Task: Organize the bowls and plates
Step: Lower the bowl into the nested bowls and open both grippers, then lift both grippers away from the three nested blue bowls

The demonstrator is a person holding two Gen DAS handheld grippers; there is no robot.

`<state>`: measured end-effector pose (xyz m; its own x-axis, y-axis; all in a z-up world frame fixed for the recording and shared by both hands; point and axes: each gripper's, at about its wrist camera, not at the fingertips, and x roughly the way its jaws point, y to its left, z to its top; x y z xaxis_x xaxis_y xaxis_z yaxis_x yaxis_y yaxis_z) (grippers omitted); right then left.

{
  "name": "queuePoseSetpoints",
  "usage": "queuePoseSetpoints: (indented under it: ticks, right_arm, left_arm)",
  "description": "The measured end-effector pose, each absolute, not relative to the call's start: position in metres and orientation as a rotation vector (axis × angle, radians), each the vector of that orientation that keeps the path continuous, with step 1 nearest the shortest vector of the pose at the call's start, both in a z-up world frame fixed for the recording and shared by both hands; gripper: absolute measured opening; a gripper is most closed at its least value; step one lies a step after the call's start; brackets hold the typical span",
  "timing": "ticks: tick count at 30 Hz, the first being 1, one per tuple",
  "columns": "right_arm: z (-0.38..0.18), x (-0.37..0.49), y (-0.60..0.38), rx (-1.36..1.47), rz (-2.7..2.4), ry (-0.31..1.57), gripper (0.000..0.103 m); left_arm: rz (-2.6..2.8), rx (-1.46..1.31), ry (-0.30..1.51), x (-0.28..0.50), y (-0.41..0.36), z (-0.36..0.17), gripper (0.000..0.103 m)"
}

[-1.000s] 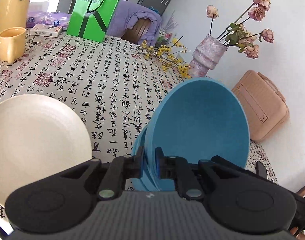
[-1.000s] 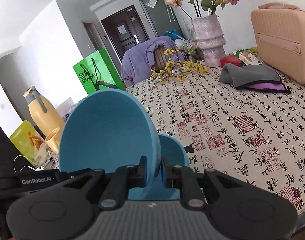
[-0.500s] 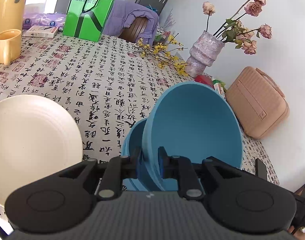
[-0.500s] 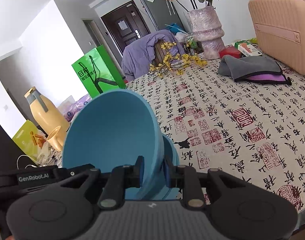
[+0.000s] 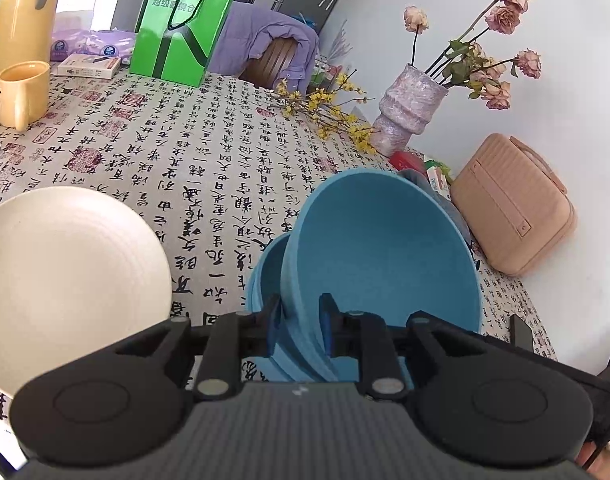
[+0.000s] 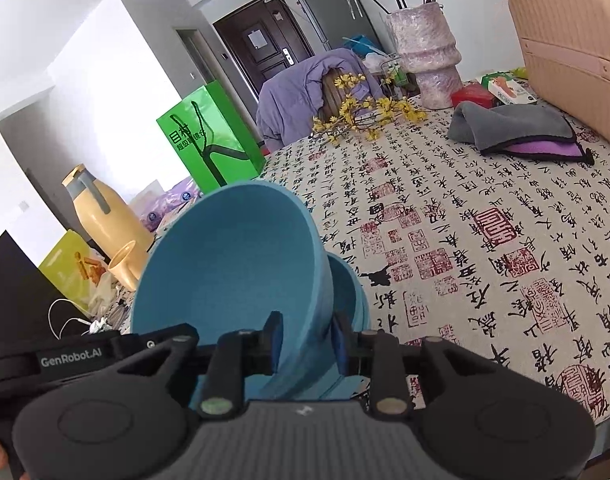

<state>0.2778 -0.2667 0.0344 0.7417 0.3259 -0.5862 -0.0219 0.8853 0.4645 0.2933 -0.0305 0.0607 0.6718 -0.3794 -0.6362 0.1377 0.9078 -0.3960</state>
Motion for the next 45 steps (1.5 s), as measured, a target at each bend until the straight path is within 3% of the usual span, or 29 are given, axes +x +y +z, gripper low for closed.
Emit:
queuePoseSetpoints:
  ticks: [5,14,16,20,25,28,31,33,35,45]
  right_arm:
    - [0.037,0.275,-0.266,0.44,0.192,0.71,0.041]
    - [0.042,0.264,-0.263,0.39,0.185,0.686,0.04]
    - [0.044,0.261,-0.263,0.382,0.177,0.678,0.04]
    - [0.045,0.249,-0.265,0.361,0.192,0.637,0.041]
    - [0.042,0.228,-0.262,0.291,0.176,0.593,0.048]
    - [0.041,0.21,-0.26,0.232,0.161,0.55,0.058]
    - [0.037,0.189,-0.257,0.17,0.156,0.512,0.065]
    - [0.032,0.176,-0.257,0.144,0.154,0.489,0.079]
    - [0.027,0.16,-0.257,0.136,0.15,0.465,0.086]
    - [-0.005,0.1,-0.257,0.078,0.167,0.411,0.092]
  left_arm:
    - [-0.296,-0.336,0.774,0.288,-0.026,0.063,0.025]
    - [-0.302,-0.34,0.753,0.279,-0.022,0.068,0.026]
    - [-0.309,-0.332,0.749,0.275,-0.021,0.068,0.037]
    - [-0.317,-0.253,0.694,0.258,-0.025,0.066,0.047]
    - [-0.328,-0.188,0.632,0.226,-0.029,0.056,0.073]
    - [-0.351,-0.16,0.588,0.2,-0.029,0.052,0.084]
    - [-0.368,-0.132,0.547,0.176,-0.031,0.046,0.092]
    - [-0.359,-0.13,0.522,0.161,-0.029,0.041,0.096]
    - [-0.334,-0.133,0.502,0.147,-0.026,0.035,0.097]
    - [-0.228,-0.055,0.424,0.088,-0.025,0.017,0.103]
